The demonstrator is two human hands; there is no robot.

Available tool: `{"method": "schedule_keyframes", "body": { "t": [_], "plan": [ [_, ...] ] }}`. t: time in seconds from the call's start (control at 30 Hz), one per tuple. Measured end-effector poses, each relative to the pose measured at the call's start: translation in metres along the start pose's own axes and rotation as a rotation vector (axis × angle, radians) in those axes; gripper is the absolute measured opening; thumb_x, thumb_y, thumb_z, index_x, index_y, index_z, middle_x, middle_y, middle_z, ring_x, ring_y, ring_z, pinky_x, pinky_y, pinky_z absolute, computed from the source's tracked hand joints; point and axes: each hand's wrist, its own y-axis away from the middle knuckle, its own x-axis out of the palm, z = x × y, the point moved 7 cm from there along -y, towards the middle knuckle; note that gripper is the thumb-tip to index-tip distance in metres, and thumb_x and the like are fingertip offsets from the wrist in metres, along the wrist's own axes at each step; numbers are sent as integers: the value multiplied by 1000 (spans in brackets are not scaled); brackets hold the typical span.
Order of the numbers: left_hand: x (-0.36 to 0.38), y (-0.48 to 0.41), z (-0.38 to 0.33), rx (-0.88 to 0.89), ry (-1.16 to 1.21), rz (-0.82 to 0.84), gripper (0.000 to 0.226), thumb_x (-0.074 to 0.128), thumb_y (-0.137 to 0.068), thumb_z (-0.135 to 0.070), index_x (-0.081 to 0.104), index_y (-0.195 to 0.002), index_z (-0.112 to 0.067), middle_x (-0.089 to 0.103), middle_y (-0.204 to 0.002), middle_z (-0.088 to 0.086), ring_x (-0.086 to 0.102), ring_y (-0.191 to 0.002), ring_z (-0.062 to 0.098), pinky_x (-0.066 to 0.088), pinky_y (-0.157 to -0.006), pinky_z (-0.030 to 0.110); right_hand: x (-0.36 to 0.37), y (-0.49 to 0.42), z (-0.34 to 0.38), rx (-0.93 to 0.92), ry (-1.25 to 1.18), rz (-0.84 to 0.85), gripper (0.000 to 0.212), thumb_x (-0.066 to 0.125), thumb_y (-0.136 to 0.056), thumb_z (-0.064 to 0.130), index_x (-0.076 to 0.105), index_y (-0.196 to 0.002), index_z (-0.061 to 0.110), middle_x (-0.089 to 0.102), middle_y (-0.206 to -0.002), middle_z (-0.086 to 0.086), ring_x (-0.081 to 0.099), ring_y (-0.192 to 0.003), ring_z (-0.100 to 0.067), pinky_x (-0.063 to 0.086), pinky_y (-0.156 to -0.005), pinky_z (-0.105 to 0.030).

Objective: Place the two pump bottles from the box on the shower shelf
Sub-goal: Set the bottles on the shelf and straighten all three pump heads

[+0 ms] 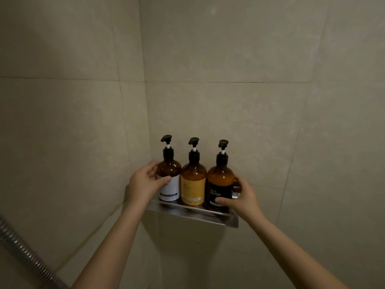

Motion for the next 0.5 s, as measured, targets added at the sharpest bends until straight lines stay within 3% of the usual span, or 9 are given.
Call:
{"method": "schedule_keyframes", "body": {
  "t": [0.2, 0.33, 0.5],
  "plan": [
    [2, -8, -2, 17, -13, 37, 72, 81, -66, -15, 52, -132, -12, 60, -129, 11, 59, -112, 14, 46, -94, 27, 0, -8, 4, -6, -8, 51, 85, 88, -57, 18, 47, -131, 21, 57, -127, 0, 52, -116, -18, 42, -89, -29],
    [-11, -18, -4, 36, -151, 2, 44, 68, -78, -35, 64, -118, -18, 68, -119, 5, 61, -101, 13, 47, -93, 30, 0, -9, 6, 6, 13, 107, 85, 87, -59, 20, 43, -133, 24, 54, -130, 0, 51, -120, -20, 43, -92, -30],
    [-2, -20, -8, 64, -148, -4, 43, 66, -82, -21, 59, -124, -11, 65, -123, 7, 60, -106, 14, 43, -92, 24, -6, -10, 3, 31, -19, 188, 79, 81, -68, 12, 42, -135, 25, 54, -128, -1, 54, -117, -22, 49, -96, -39]
  ]
}}
